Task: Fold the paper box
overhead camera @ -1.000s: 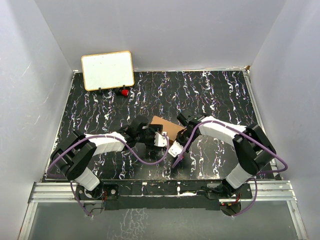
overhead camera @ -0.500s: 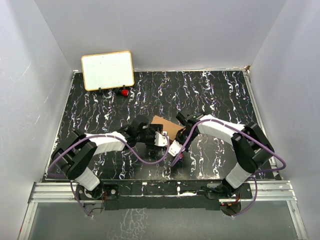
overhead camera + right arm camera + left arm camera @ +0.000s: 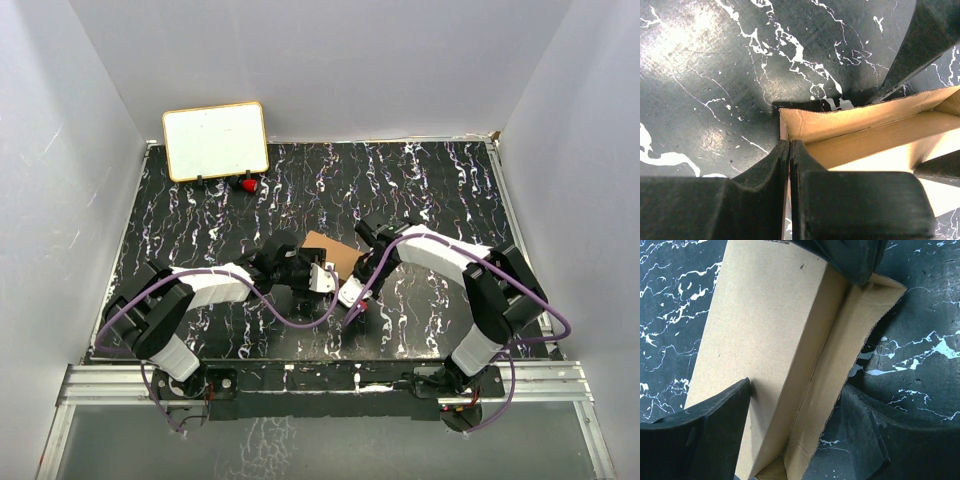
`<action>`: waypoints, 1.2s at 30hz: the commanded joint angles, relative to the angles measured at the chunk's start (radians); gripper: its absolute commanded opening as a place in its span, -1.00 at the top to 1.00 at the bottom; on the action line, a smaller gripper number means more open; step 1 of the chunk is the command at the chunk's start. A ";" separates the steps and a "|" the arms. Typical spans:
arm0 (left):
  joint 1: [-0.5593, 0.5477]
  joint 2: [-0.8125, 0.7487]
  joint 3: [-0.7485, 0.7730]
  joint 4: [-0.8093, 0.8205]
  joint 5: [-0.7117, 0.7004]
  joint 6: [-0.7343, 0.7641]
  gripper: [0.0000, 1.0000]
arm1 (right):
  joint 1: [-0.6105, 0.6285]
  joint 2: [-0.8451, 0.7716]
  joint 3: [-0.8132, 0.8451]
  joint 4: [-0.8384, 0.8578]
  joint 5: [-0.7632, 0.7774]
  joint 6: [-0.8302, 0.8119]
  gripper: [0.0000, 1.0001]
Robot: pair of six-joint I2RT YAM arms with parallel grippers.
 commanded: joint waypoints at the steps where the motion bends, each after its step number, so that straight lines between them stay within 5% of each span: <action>1: -0.008 0.030 -0.005 -0.103 0.067 -0.029 -0.35 | -0.026 0.001 0.062 0.053 -0.046 -0.053 0.84; 11: -0.009 0.030 -0.002 -0.104 0.068 -0.029 -0.34 | -0.070 -0.022 0.061 0.049 -0.063 -0.054 0.80; 20: -0.009 0.031 0.001 -0.103 0.069 -0.035 -0.34 | -0.081 -0.074 0.038 0.039 -0.114 -0.047 0.33; 28: -0.008 0.034 0.007 -0.108 0.069 -0.043 -0.35 | -0.157 -0.132 0.033 -0.030 -0.217 -0.035 0.18; 32: -0.008 0.033 0.011 -0.114 0.071 -0.048 -0.35 | -0.247 -0.164 -0.015 0.004 -0.290 0.073 0.06; 36: -0.008 0.033 0.015 -0.113 0.071 -0.057 -0.35 | -0.279 -0.244 -0.127 0.121 -0.379 0.313 -0.30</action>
